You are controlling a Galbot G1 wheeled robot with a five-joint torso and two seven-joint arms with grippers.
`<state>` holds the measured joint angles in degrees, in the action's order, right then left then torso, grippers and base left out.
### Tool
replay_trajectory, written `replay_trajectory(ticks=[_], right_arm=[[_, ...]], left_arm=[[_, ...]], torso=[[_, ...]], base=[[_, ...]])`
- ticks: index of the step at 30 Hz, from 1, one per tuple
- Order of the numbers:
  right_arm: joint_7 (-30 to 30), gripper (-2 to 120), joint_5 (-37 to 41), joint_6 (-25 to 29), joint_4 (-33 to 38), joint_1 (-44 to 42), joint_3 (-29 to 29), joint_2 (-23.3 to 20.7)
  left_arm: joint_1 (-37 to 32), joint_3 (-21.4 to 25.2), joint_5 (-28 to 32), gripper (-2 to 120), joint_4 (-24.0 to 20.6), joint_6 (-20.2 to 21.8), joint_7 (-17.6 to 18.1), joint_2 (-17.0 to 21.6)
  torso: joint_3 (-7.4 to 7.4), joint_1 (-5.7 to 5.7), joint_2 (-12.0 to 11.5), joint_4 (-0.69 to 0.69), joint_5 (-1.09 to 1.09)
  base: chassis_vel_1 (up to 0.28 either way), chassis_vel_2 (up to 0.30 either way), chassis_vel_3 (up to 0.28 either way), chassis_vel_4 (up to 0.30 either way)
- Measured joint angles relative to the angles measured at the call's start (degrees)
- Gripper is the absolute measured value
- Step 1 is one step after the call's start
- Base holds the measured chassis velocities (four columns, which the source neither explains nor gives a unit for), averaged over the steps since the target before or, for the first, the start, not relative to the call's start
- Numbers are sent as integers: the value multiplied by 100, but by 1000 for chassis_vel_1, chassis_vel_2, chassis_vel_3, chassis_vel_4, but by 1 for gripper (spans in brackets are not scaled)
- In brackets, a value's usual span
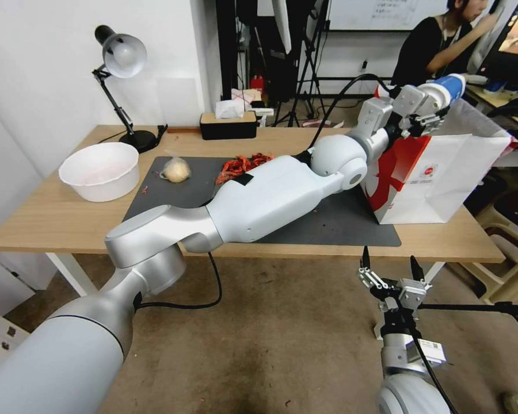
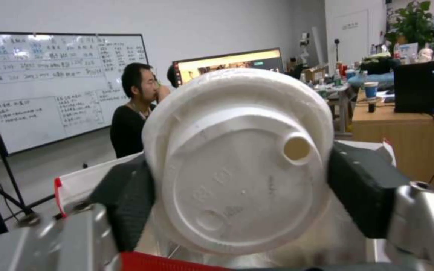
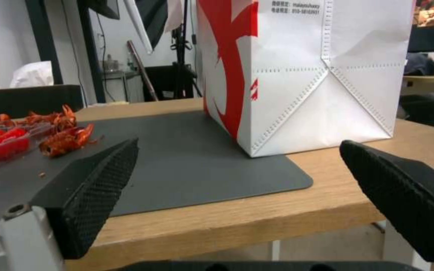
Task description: Pick up the trash from the table and place it into the takeout bag.
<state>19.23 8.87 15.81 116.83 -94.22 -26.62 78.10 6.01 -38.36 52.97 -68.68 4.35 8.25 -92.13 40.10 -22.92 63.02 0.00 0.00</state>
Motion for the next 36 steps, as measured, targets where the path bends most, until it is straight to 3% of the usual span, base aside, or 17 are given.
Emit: replay_trajectory(ticks=[4, 6, 25, 29, 31, 32, 34, 36], right_arm=[[2, 100, 0, 0, 6, -2, -1, 4], [2, 100, 0, 0, 8, -2, -3, 5], [18, 100, 1, 0, 18, 0, -25, -2], [24, 100, 3, 0, 28, -4, -31, -4], [26, 100, 3, 0, 45, -6, -31, -3], [26, 100, 3, 0, 45, -6, -31, -3], [25, 100, 2, -12, 65, 0, -4, 6], [25, 100, 0, -15, 73, 1, 5, 8]], left_arm=[[-5, -5, -7, 87, 21, -7, -3, 0], [-9, -5, -8, 98, 27, -10, -3, 0], [-32, 61, -16, 100, 27, -24, 16, 23], [-80, 182, -12, 100, -83, -24, 27, 271], [-200, 302, -13, 100, -247, -24, 37, 639], [-200, 302, -13, 100, -247, -24, 37, 639], [-465, 599, -35, 100, -514, -9, 59, 1154], [-569, 700, -48, 100, -618, 1, 89, 1330]], torso=[[0, 0, 0, 0, 0], [0, 0, 0, 0, 0], [0, 0, 0, -1, 0], [0, 0, 0, -1, 0], [0, 0, 0, 0, -1], [0, 0, 0, 0, -1], [0, 0, 0, 0, -2], [0, 0, 0, 1, -3]], base=[[0, 0, 0, 0], [0, 0, 0, 0], [0, 0, 0, 0], [0, 0, 0, 0], [0, 0, 0, 0], [0, 0, 0, 0], [0, 0, 0, 0], [0, 0, 0, 0]])
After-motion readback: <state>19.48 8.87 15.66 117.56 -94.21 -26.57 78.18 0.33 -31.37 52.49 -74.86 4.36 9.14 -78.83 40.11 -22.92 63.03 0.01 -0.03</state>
